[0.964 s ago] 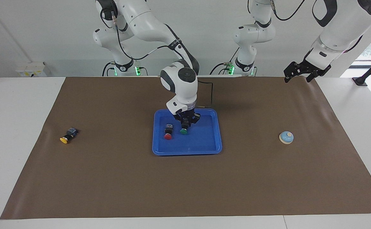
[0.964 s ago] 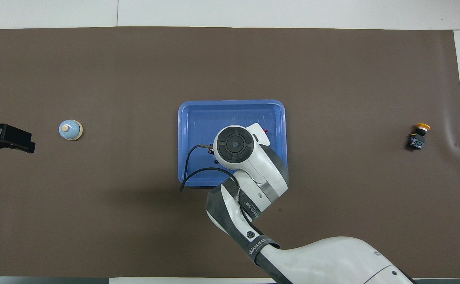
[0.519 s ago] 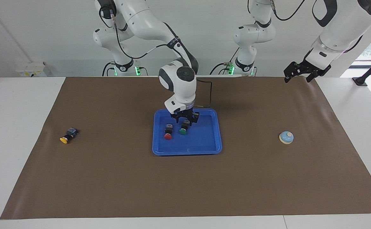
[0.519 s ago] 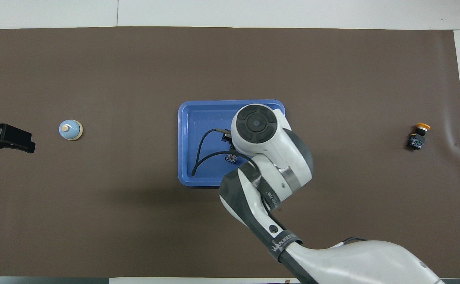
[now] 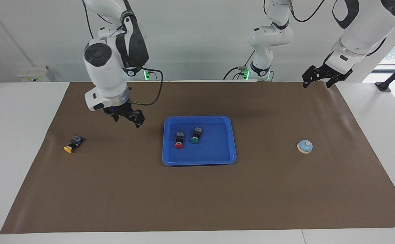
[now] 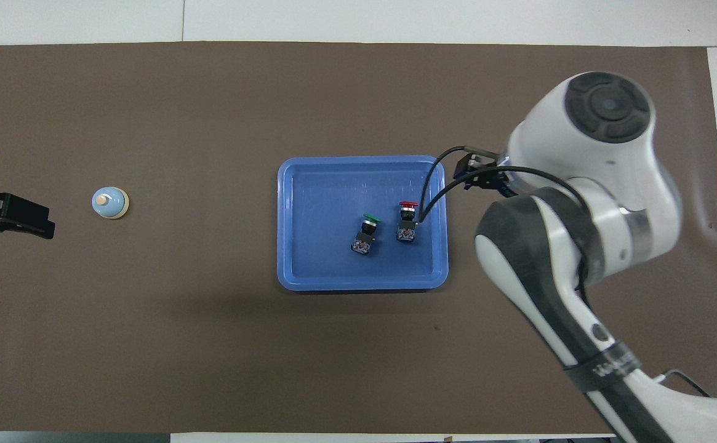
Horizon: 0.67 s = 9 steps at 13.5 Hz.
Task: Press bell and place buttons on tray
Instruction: 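Place the green button in the tray beside the red button, then move the right gripper to the yellow-capped button and grasp it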
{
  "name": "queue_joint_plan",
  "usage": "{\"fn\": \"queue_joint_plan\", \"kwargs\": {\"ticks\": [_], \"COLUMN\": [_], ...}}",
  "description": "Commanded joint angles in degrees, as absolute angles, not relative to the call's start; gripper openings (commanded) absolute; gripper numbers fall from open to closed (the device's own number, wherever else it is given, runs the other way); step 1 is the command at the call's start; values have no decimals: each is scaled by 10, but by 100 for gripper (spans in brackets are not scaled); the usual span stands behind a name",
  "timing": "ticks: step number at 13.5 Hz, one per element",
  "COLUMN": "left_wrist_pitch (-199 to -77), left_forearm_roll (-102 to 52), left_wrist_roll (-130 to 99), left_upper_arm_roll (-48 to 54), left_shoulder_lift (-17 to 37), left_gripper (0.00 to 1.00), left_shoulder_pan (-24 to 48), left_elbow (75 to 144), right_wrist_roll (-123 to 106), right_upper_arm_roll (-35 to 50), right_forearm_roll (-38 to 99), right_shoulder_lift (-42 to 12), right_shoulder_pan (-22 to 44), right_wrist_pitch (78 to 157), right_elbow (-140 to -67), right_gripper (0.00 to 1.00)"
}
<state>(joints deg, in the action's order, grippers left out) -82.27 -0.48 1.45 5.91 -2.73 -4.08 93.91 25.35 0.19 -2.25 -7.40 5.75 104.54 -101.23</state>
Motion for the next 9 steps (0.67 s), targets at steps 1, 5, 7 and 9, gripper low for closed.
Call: {"fn": "queue_joint_plan", "kwargs": {"ticks": [1, 5, 7, 9], "left_wrist_pitch": [-829, -829, -829, -829], "left_forearm_roll": [0, 0, 0, 0], "left_wrist_roll": [10, 10, 10, 10], "left_upper_arm_roll": [59, 59, 59, 59], "left_shoulder_lift": [-36, -36, -36, -36], "left_gripper": [100, 100, 100, 100], "left_shoulder_pan": [-42, -41, -42, -41], "left_elbow": [948, 948, 948, 948], "right_wrist_roll": [138, 26, 12, 18], "right_upper_arm_roll": [11, 11, 11, 11], "right_forearm_roll": [-45, -66, -66, -66], "right_shoulder_lift": [-63, -28, -33, -33], "right_shoulder_pan": [-29, -147, -180, -191], "right_wrist_pitch": [1058, 1205, 1272, 1339], "right_elbow": [-1058, -1196, -1235, -1273], "right_gripper": [100, 100, 100, 100]}}
